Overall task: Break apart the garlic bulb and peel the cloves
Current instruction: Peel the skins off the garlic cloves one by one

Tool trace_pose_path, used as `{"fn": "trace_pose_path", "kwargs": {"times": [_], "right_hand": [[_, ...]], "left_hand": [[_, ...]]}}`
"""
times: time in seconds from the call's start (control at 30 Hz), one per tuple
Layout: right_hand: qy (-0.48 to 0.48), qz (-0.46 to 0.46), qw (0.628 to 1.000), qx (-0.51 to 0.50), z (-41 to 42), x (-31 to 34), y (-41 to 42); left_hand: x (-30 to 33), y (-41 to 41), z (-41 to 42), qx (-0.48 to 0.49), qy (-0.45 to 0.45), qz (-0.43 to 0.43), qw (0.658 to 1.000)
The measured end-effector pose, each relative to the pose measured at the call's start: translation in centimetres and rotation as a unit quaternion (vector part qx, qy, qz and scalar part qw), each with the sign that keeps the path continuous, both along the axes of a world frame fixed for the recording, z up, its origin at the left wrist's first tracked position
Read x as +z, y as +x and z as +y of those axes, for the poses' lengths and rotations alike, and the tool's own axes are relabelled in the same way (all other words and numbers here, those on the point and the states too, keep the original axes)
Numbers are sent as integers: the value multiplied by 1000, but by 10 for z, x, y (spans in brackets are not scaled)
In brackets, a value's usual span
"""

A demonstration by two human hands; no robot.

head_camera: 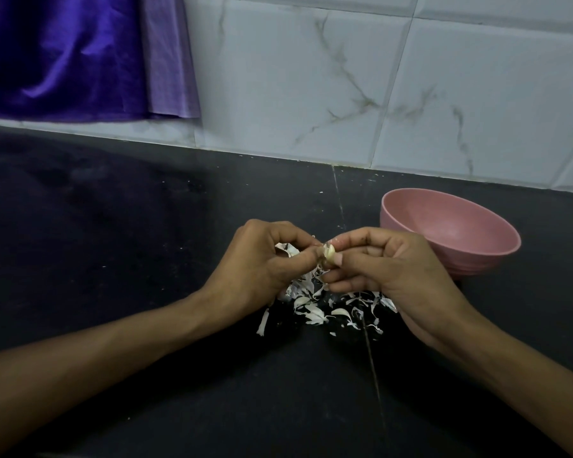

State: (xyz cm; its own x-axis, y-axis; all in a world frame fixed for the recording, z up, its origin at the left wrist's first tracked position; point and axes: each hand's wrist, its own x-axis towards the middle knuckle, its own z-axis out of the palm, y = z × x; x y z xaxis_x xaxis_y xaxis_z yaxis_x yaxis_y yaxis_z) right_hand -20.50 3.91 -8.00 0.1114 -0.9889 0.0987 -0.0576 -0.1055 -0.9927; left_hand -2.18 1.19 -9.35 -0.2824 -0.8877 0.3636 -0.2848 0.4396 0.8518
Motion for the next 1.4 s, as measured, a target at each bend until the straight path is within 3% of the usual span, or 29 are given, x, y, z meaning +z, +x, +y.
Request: {"fn": "trace_pose_path", "kwargs": {"times": [0.43,0.93,1.17,1.4], "right_hand": [[29,-26,999,22,1,2,0],[22,-16,999,18,-1,2,0],[-7,-6,1000,10,-1,3,-1],[-39,8,999,13,-3,1,-4]], "left_hand": [[-1,0,-1,-7,-27,-11,1000],[-3,4,-6,17,5,17,1000],[0,11,-12,50,-116,-76,989],[-2,15,-19,102,-127,-86,983]]}}
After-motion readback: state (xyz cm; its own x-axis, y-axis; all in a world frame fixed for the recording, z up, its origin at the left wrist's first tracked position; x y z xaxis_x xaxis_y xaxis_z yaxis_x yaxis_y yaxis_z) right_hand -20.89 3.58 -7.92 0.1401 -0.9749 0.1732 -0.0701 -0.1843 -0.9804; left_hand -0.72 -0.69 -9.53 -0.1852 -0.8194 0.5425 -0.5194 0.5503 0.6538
